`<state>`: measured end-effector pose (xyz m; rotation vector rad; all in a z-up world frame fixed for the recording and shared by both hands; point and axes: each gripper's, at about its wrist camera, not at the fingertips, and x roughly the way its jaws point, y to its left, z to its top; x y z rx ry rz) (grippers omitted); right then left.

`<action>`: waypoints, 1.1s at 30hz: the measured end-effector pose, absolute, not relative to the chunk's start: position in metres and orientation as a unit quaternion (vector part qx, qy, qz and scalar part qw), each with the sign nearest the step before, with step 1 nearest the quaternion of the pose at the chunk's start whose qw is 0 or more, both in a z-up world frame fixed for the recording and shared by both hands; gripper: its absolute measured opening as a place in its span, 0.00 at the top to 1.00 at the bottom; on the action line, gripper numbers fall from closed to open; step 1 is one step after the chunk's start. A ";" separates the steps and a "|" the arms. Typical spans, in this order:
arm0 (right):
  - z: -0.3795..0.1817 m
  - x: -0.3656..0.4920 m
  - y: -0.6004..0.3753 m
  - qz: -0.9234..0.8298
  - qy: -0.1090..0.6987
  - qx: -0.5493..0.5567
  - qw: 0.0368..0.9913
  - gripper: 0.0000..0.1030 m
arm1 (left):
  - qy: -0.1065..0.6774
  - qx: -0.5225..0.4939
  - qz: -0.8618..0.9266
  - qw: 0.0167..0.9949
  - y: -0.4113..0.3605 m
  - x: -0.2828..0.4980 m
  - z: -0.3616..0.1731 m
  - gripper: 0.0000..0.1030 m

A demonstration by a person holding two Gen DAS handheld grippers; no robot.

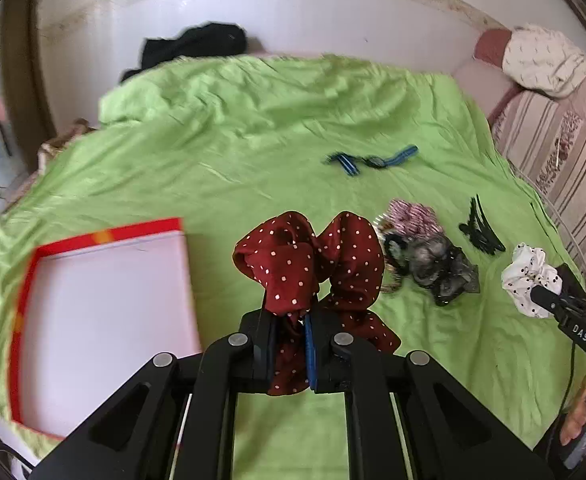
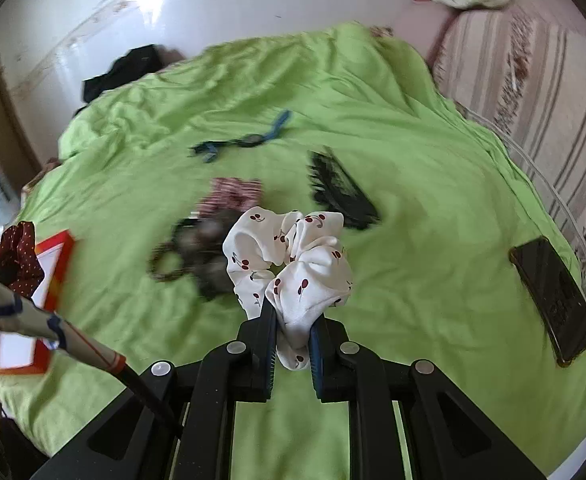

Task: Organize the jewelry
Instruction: 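Carry both scrunchies over the red-rimmed tray and open both tools to drop them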

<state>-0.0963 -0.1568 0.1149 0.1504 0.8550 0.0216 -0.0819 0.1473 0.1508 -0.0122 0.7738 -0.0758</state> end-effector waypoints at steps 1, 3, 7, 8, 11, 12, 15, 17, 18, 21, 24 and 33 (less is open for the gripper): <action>0.121 -0.099 -0.147 0.020 0.412 0.070 0.908 0.85 | 0.372 -0.007 -0.030 0.928 0.156 -0.089 0.155 0.90; 0.131 -0.105 -0.126 0.044 0.409 0.063 0.909 0.85 | 0.367 -0.010 -0.019 0.930 0.172 -0.101 0.159 0.89; 0.145 -0.111 -0.080 0.098 0.409 0.048 0.906 0.85 | 0.364 -0.025 0.010 0.931 0.211 -0.119 0.161 0.89; 0.146 -0.112 -0.066 0.117 0.412 0.045 0.902 0.85 | 0.365 -0.029 0.018 0.930 0.221 -0.122 0.160 0.89; 0.147 -0.111 -0.025 0.171 0.423 0.046 0.888 0.85 | 0.373 -0.052 0.050 0.925 0.259 -0.133 0.152 0.89; 0.146 -0.111 -0.014 0.185 0.427 0.047 0.884 0.85 | 0.377 -0.063 0.061 0.922 0.274 -0.135 0.148 0.89; 0.140 -0.105 0.026 0.231 0.444 0.058 0.864 0.85 | 0.395 -0.092 0.088 0.910 0.314 -0.138 0.131 0.89; 0.133 -0.099 0.056 0.259 0.460 0.069 0.847 0.85 | 0.408 -0.110 0.105 0.900 0.339 -0.140 0.118 0.89; 0.130 -0.097 0.068 0.269 0.466 0.072 0.840 0.85 | 0.414 -0.114 0.112 0.896 0.348 -0.142 0.112 0.89; 0.115 -0.090 0.114 0.301 0.488 0.065 0.817 0.85 | 0.422 -0.115 0.133 0.889 0.366 -0.146 0.102 0.88; 0.098 -0.086 0.149 0.311 0.504 0.036 0.805 0.84 | 0.428 -0.114 0.146 0.885 0.374 -0.147 0.095 0.82; 0.102 -0.102 0.181 0.346 0.475 -0.035 0.808 0.34 | 0.393 -0.133 0.142 0.899 0.386 -0.155 0.094 0.46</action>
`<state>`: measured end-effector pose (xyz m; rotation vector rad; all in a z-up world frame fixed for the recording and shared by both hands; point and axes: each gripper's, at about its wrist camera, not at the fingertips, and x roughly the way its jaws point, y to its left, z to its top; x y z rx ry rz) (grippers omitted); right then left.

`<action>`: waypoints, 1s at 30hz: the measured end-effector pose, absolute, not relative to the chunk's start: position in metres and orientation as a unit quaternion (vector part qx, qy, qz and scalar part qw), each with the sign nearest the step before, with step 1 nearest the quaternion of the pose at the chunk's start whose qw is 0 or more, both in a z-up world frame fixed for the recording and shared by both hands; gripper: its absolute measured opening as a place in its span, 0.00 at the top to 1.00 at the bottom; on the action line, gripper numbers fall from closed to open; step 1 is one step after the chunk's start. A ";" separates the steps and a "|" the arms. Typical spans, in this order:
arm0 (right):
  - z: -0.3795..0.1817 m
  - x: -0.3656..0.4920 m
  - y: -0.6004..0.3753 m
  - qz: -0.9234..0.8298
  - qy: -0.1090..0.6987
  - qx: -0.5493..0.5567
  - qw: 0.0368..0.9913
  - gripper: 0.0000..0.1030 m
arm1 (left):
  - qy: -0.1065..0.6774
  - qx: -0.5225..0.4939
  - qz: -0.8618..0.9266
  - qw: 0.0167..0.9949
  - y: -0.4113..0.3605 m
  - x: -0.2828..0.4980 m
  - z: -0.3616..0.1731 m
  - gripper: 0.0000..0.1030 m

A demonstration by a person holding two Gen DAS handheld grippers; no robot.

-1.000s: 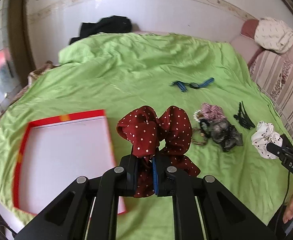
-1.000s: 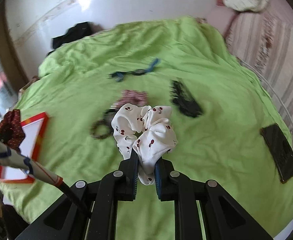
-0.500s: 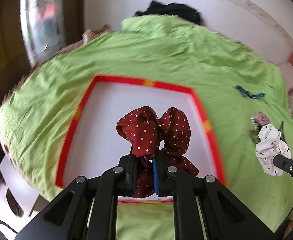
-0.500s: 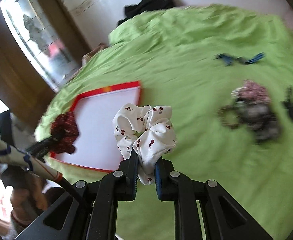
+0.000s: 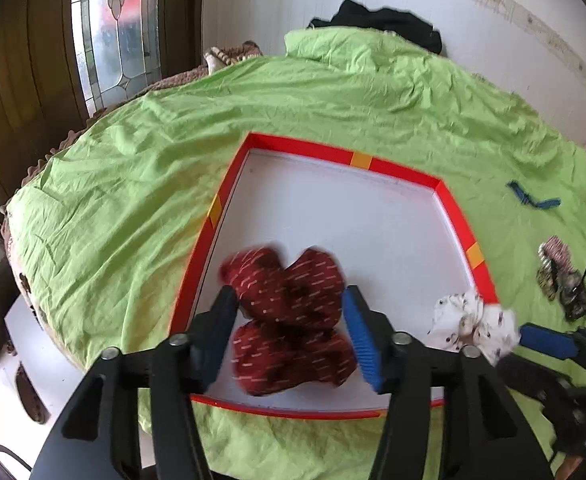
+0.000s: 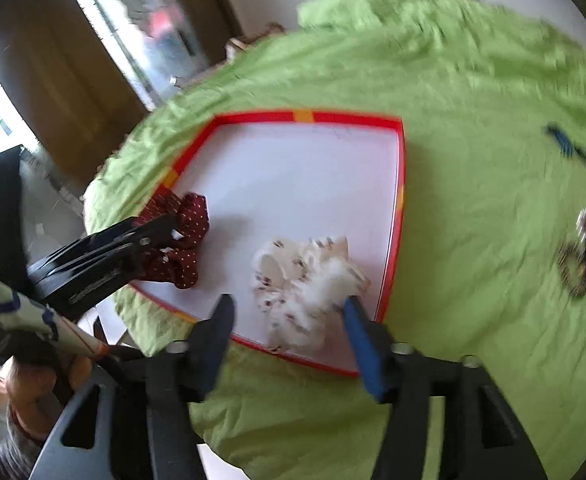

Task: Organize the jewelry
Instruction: 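Carry both scrunchies over the red-rimmed tray and open both tools to drop them, then withdraw both open tools from the tray back toward the remaining accessories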

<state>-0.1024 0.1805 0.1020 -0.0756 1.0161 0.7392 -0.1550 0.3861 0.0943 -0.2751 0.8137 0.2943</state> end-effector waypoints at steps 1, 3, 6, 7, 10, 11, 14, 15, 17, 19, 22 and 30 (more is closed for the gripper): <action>0.108 -0.107 0.178 0.347 0.461 -0.042 0.815 0.33 | 0.384 -0.139 0.138 0.902 0.388 -0.156 0.097 0.45; 0.116 -0.110 0.171 0.342 0.440 -0.049 0.829 0.32 | 0.360 -0.152 0.132 0.911 0.393 -0.160 0.102 0.39; 0.114 -0.097 0.170 0.310 0.441 -0.062 0.840 0.32 | 0.335 -0.157 0.133 0.919 0.399 -0.157 0.106 0.33; 0.110 -0.086 0.172 0.294 0.443 -0.068 0.844 0.32 | 0.334 -0.157 0.132 0.920 0.400 -0.153 0.106 0.33; 0.097 -0.056 0.183 0.255 0.448 -0.089 0.853 0.36 | 0.327 -0.149 0.131 0.924 0.405 -0.139 0.102 0.33; 0.094 -0.049 0.185 0.249 0.453 -0.093 0.851 0.41 | 0.326 -0.144 0.129 0.925 0.406 -0.134 0.099 0.33; 0.076 -0.026 0.192 0.225 0.483 -0.114 0.838 0.75 | 0.342 -0.120 0.138 0.922 0.409 -0.115 0.087 0.33; 0.071 -0.020 0.192 0.219 0.492 -0.114 0.835 0.87 | 0.350 -0.115 0.138 0.919 0.410 -0.110 0.083 0.33; 0.069 -0.017 0.187 0.212 0.498 -0.101 0.835 0.91 | 0.362 -0.112 0.141 0.915 0.412 -0.100 0.076 0.33; 0.068 -0.020 0.180 0.210 0.499 -0.099 0.835 0.91 | 0.369 -0.113 0.143 0.911 0.414 -0.091 0.072 0.33; 0.068 -0.029 0.175 0.199 0.496 -0.118 0.837 0.94 | 0.376 -0.115 0.140 0.909 0.414 -0.079 0.067 0.33; 0.071 -0.038 0.152 0.193 0.494 -0.094 0.842 0.85 | 0.372 -0.095 0.104 0.917 0.389 -0.069 0.077 0.33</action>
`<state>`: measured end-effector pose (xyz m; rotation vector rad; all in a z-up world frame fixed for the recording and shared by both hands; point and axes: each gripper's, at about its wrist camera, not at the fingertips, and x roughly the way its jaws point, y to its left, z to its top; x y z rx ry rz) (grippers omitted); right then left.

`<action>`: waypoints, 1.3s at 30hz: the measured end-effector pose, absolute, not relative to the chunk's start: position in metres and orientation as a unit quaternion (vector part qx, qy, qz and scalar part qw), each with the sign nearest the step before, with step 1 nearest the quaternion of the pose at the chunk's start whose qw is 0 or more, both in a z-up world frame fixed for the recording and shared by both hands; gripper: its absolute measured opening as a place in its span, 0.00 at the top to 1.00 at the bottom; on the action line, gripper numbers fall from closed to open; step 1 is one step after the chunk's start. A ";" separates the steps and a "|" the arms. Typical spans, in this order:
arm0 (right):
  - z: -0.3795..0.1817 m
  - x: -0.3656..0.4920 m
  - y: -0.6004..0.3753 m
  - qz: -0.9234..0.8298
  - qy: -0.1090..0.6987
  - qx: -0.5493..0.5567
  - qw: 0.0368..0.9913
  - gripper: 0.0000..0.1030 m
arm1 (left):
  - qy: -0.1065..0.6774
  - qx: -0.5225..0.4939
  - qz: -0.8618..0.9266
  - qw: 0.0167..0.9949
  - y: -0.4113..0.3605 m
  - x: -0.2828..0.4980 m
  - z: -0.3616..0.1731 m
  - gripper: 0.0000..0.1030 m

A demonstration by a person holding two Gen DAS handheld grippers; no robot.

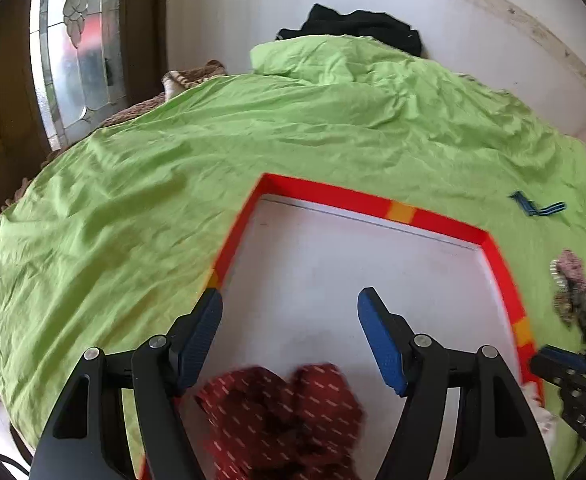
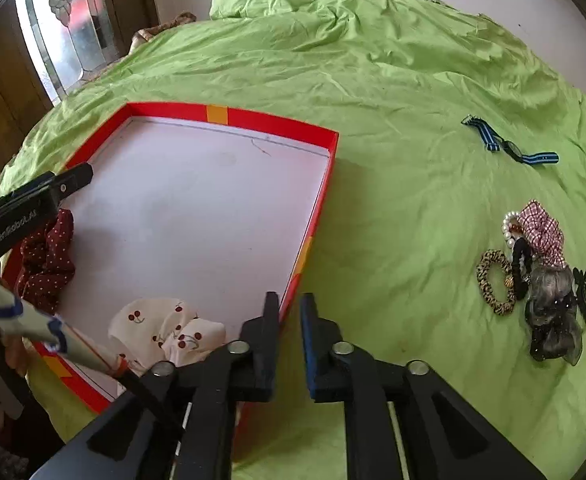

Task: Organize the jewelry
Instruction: 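Withdraw both open tools from the tray back toward the remaining accessories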

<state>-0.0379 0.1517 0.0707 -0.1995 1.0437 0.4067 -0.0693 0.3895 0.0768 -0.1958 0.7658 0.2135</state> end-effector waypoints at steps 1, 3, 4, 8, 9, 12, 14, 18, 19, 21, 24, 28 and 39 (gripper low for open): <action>0.075 -0.041 0.147 0.198 0.489 -0.084 0.845 0.83 | 0.369 -0.096 0.102 0.919 0.387 -0.073 0.082 0.33; 0.086 -0.047 0.137 0.205 0.479 -0.061 0.852 0.65 | 0.366 -0.088 0.109 0.920 0.378 -0.082 0.095 0.33; 0.092 -0.052 0.130 0.206 0.471 -0.051 0.856 0.60 | 0.366 -0.085 0.111 0.920 0.374 -0.086 0.100 0.32; 0.112 -0.072 0.103 0.202 0.445 -0.039 0.871 0.51 | 0.367 -0.091 0.105 0.920 0.352 -0.108 0.122 0.26; 0.114 -0.075 0.096 0.200 0.442 -0.039 0.873 0.49 | 0.367 -0.090 0.103 0.920 0.347 -0.112 0.126 0.26; 0.118 -0.090 0.068 0.184 0.434 -0.041 0.881 0.45 | 0.366 -0.077 0.095 0.923 0.325 -0.121 0.140 0.26; 0.119 -0.097 0.047 0.171 0.429 -0.041 0.886 0.45 | 0.362 -0.057 0.093 0.926 0.306 -0.127 0.148 0.26; 0.117 -0.104 0.002 0.147 0.429 -0.022 0.891 0.44 | 0.357 -0.026 0.077 0.931 0.273 -0.132 0.159 0.26; 0.116 -0.105 -0.010 0.141 0.430 -0.014 0.892 0.43 | 0.357 -0.018 0.072 0.931 0.263 -0.132 0.161 0.26; 0.115 -0.109 -0.031 0.131 0.429 -0.005 0.894 0.40 | 0.357 -0.002 0.064 0.932 0.246 -0.132 0.164 0.25; 0.112 -0.113 -0.060 0.111 0.426 0.006 0.898 0.38 | 0.361 0.015 0.050 0.931 0.222 -0.128 0.165 0.25; 0.105 -0.115 -0.110 0.074 0.427 0.035 0.901 0.37 | 0.378 0.014 0.008 0.926 0.193 -0.119 0.162 0.25; 0.076 -0.106 -0.205 0.022 0.431 0.141 0.891 0.37 | 0.455 -0.024 -0.081 0.887 0.116 -0.051 0.112 0.24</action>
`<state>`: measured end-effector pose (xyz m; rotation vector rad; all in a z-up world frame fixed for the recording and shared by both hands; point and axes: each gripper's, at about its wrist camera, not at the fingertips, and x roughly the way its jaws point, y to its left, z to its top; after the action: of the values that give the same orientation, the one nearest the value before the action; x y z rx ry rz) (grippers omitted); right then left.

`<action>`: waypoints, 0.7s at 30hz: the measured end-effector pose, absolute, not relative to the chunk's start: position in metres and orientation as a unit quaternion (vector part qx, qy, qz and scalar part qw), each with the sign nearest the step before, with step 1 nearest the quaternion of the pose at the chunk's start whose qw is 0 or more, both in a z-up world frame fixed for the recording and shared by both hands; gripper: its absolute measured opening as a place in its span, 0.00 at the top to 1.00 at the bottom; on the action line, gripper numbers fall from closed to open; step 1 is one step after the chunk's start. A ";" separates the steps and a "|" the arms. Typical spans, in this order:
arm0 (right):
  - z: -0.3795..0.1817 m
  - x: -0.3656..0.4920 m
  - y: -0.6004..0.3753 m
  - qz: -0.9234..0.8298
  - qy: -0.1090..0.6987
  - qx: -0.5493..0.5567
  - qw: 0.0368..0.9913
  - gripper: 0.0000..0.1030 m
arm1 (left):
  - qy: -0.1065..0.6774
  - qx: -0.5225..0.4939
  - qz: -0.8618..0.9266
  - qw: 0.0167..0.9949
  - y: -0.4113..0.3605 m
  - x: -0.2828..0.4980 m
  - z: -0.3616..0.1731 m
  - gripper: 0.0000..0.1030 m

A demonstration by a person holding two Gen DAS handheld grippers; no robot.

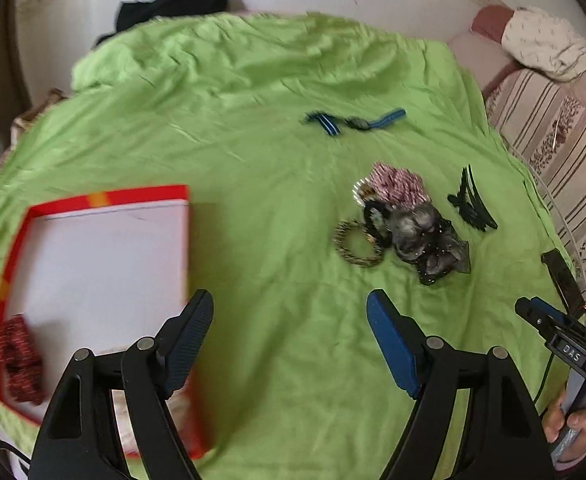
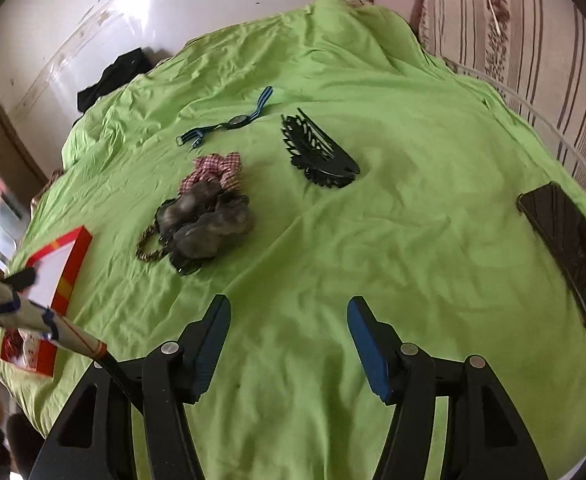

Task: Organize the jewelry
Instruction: 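Withdraw both open tools from the tray back toward the remaining accessories, then grasp the leopard-print hair tie with the left tool while the right tool grasps the grey sheer scrunchie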

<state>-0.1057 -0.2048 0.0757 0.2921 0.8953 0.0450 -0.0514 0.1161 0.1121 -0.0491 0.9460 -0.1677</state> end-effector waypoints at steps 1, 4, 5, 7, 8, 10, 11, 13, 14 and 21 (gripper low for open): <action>0.075 -0.103 -0.206 0.024 0.430 0.147 0.890 0.37 | 0.460 -0.026 -0.086 0.884 0.112 -0.045 0.107 0.24; 0.070 -0.091 -0.208 0.047 0.429 0.175 0.885 0.37 | 0.479 -0.037 -0.097 0.872 0.100 -0.021 0.086 0.24; 0.069 -0.086 -0.208 0.055 0.430 0.184 0.882 0.37 | 0.485 -0.043 -0.100 0.868 0.096 -0.012 0.079 0.24; 0.065 -0.075 -0.205 0.075 0.429 0.208 0.876 0.37 | 0.500 -0.059 -0.109 0.857 0.091 0.005 0.065 0.24; 0.064 -0.069 -0.205 0.082 0.427 0.219 0.873 0.36 | 0.503 -0.068 -0.113 0.854 0.089 0.013 0.060 0.25; 0.061 -0.056 -0.202 0.093 0.425 0.239 0.868 0.35 | 0.509 -0.082 -0.120 0.849 0.086 0.028 0.051 0.31; 0.060 -0.050 -0.201 0.096 0.425 0.246 0.866 0.34 | 0.512 -0.086 -0.121 0.846 0.084 0.036 0.047 0.36; 0.056 -0.039 -0.198 0.103 0.426 0.258 0.861 0.34 | 0.519 -0.093 -0.126 0.841 0.081 0.048 0.039 0.41; 0.053 -0.033 -0.196 0.105 0.428 0.261 0.859 0.34 | 0.521 -0.097 -0.128 0.838 0.079 0.053 0.035 0.41; 0.029 -0.004 -0.180 0.100 0.449 0.274 0.845 0.34 | 0.510 -0.058 -0.121 0.850 0.064 0.059 0.028 0.46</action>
<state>-0.0035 -0.1802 0.0289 0.5788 0.9475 0.2101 0.0591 0.0637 0.0282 -0.1224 1.0750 -0.2545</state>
